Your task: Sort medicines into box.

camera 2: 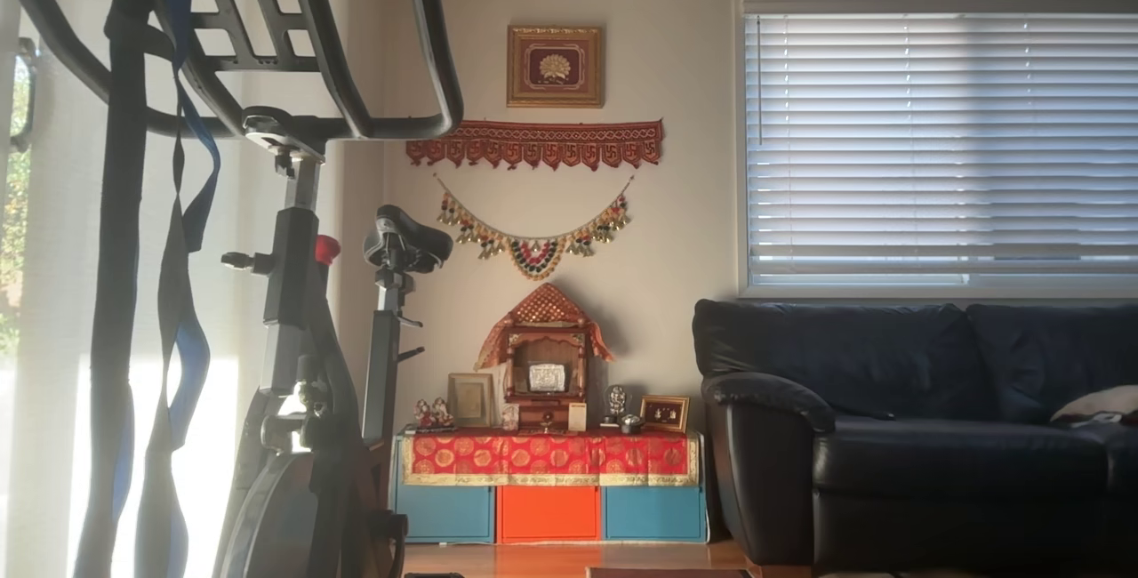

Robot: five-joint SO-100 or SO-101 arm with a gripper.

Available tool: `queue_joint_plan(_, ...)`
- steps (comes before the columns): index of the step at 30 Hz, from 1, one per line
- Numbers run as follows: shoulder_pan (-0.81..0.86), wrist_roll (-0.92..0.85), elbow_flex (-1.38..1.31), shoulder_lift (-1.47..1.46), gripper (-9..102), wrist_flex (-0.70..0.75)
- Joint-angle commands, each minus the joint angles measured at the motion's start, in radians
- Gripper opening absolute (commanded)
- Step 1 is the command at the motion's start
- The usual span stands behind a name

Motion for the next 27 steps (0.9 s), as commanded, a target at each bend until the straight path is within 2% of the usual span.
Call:
queue_joint_plan(1, -0.023, 0.026, -0.054, 0.057, 1, 0.067)
queue_joint_plan(4, -0.037, 0.067, -0.143, 0.060, 1, 0.170)
queue_joint_plan(7, -0.041, 0.117, -0.207, 0.064, 1, 0.199)
queue_joint_plan(10, -0.026, 0.156, -0.336, 0.018, 1, 0.288)
queue_joint_plan(17, -0.015, 0.262, -0.502, 0.044, 1, 0.354)
queue_joint_plan(22, -0.100, 0.416, -0.680, 0.009, 1, 0.497)
queue_joint_plan(27, -0.258, 0.632, -0.853, -0.086, 1, 0.620)
